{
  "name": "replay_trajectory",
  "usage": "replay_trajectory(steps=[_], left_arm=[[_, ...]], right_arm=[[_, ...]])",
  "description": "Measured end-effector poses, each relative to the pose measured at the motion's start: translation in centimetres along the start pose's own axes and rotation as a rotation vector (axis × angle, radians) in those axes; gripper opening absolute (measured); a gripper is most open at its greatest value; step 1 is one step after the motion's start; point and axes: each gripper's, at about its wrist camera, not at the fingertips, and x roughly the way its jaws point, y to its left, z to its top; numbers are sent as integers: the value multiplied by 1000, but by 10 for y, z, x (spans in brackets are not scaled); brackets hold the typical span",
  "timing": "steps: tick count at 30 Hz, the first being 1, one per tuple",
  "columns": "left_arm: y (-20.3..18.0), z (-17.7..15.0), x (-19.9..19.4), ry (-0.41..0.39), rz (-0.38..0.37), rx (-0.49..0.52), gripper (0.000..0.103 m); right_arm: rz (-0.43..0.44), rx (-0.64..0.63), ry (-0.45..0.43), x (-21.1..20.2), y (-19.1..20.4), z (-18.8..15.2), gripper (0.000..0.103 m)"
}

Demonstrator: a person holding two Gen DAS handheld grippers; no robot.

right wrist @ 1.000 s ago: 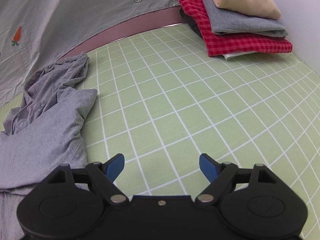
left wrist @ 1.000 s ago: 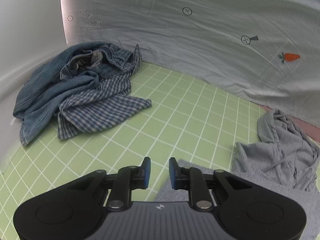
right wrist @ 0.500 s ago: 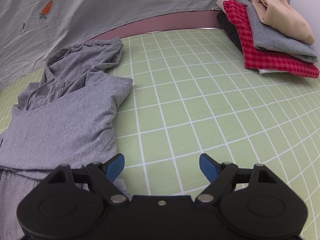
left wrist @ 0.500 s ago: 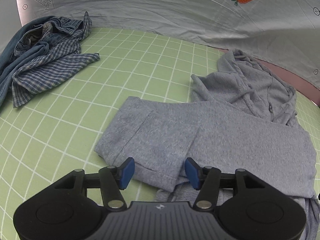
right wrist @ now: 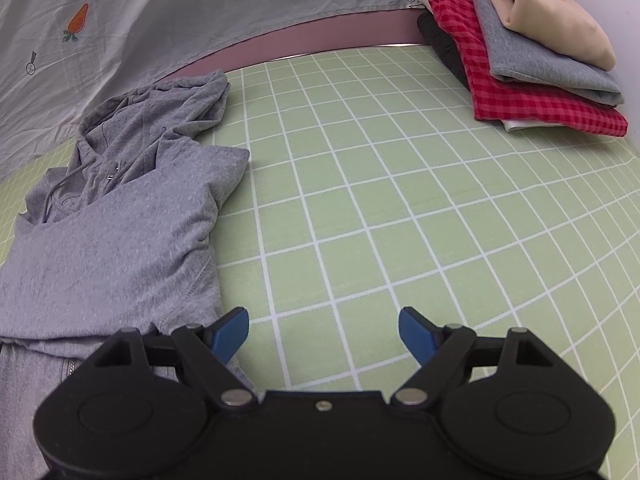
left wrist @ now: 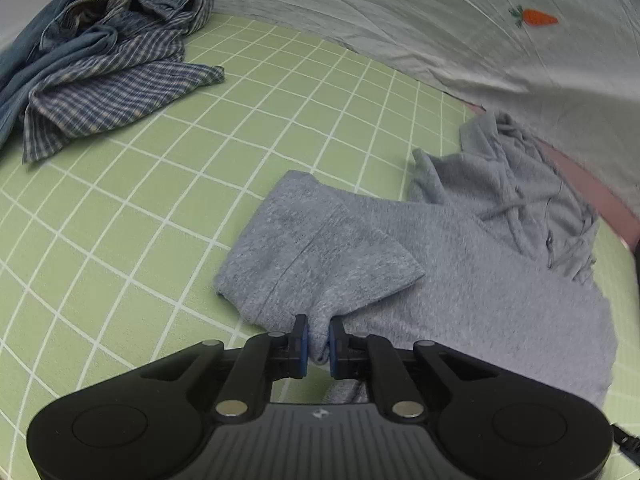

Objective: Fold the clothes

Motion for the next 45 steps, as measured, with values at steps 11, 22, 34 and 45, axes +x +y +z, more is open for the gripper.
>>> replay_trajectory(steps=[11,22,34,45], left_arm=[[-87,9,-37,-23,-305,81,9],[-142,-25,-20,-28,-21,309,85],[-65,-16,16,58,212,185,95],[-57,-23,32,81,190,96,103]], right_arm=[[-4,18,1,2,-2,-2,83],[-50,15,-46,-3,-7,6,84],[70,-111,-116,11,95,56,85],[207,-246,2,34,178,33,72]])
